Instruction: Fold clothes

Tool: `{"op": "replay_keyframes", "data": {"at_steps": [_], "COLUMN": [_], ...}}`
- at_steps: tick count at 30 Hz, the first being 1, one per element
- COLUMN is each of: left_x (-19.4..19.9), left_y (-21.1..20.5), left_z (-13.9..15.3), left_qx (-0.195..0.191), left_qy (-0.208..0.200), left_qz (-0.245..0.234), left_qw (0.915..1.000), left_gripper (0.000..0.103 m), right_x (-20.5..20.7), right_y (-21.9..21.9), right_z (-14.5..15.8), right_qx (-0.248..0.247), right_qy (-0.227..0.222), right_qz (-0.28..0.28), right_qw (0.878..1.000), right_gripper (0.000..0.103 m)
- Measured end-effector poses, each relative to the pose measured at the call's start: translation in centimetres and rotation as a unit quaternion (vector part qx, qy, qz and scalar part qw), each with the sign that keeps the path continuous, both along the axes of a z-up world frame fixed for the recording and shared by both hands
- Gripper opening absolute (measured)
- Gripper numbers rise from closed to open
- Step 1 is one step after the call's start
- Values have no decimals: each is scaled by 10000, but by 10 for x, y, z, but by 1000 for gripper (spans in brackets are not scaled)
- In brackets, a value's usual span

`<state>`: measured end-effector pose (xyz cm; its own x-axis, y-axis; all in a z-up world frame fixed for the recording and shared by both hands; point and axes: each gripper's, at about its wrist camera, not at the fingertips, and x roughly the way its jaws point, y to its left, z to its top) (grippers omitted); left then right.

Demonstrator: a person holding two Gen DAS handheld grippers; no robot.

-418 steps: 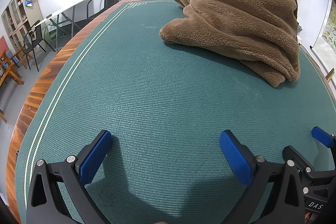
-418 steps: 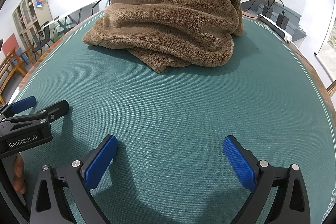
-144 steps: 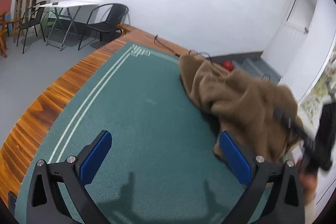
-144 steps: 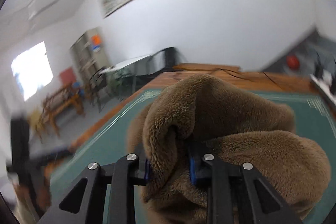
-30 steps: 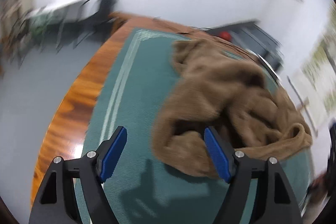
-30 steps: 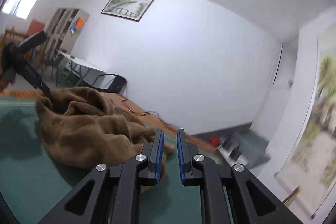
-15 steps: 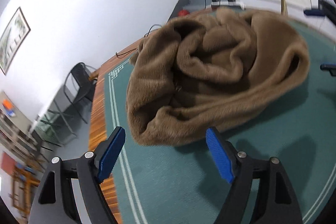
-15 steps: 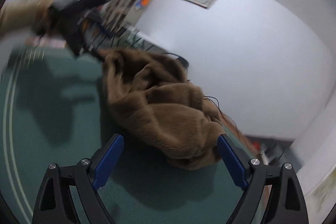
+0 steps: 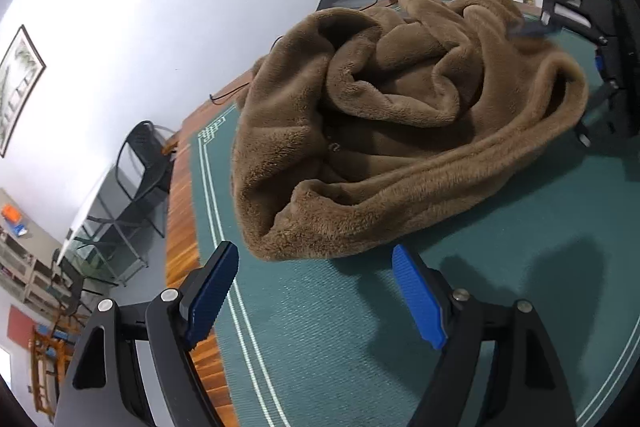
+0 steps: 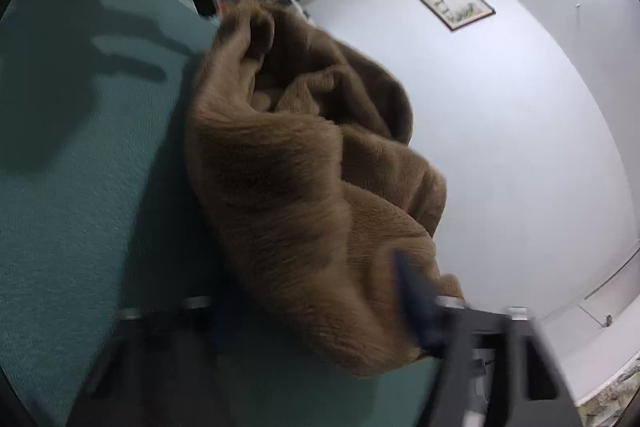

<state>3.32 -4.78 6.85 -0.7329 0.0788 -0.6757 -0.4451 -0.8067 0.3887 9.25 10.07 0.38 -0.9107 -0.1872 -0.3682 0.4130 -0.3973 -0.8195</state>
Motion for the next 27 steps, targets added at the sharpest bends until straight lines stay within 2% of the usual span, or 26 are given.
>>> {"op": "replay_keyframes", "data": {"at_steps": [2, 3, 7, 10, 14, 16, 19, 20, 24, 27], "left_x": [-4, -7, -8, -2, 7, 12, 18, 15, -9, -32], "left_y": [-1, 0, 8, 21, 44, 57, 74, 75, 75, 66], "left_z": [-1, -2, -9, -15, -18, -24, -37, -42, -62, -68], "left_qx": [32, 8, -295, -682, -1209, -1540, -2033, -2180, -2773, -2933], "left_qy": [-53, -64, -3, 246, 854, 1108, 1387, 1394, 1277, 1134], "left_qz": [-34, -41, -286, -660, -1205, -1502, -1975, -2004, -1903, -1681], "left_qw": [10000, 10000, 9992, 9952, 9816, 9703, 9489, 9449, 9331, 9343], "left_gripper": [83, 83, 83, 83, 83, 83, 83, 83, 83, 83], "right_x": [0, 0, 0, 5, 4, 0, -11, -10, -2, -1], "right_y": [8, 12, 30, 49, 64, 71, 82, 84, 84, 78], "right_z": [5, 7, 17, 28, 33, 36, 45, 45, 42, 40], "right_qx": [-201, -302, -704, -993, -1133, -1285, -1664, -1721, -1713, -1631], "right_qy": [115, 172, 415, 783, 1088, 1120, 816, 706, 417, 213], "right_qz": [-214, -320, -750, -1117, -1465, -1614, -1751, -1678, -1299, -1102], "right_qw": [9995, 9989, 9938, 9857, 9767, 9721, 9670, 9681, 9757, 9802], "right_gripper": [27, 24, 20, 20, 20, 20, 20, 20, 21, 21]}}
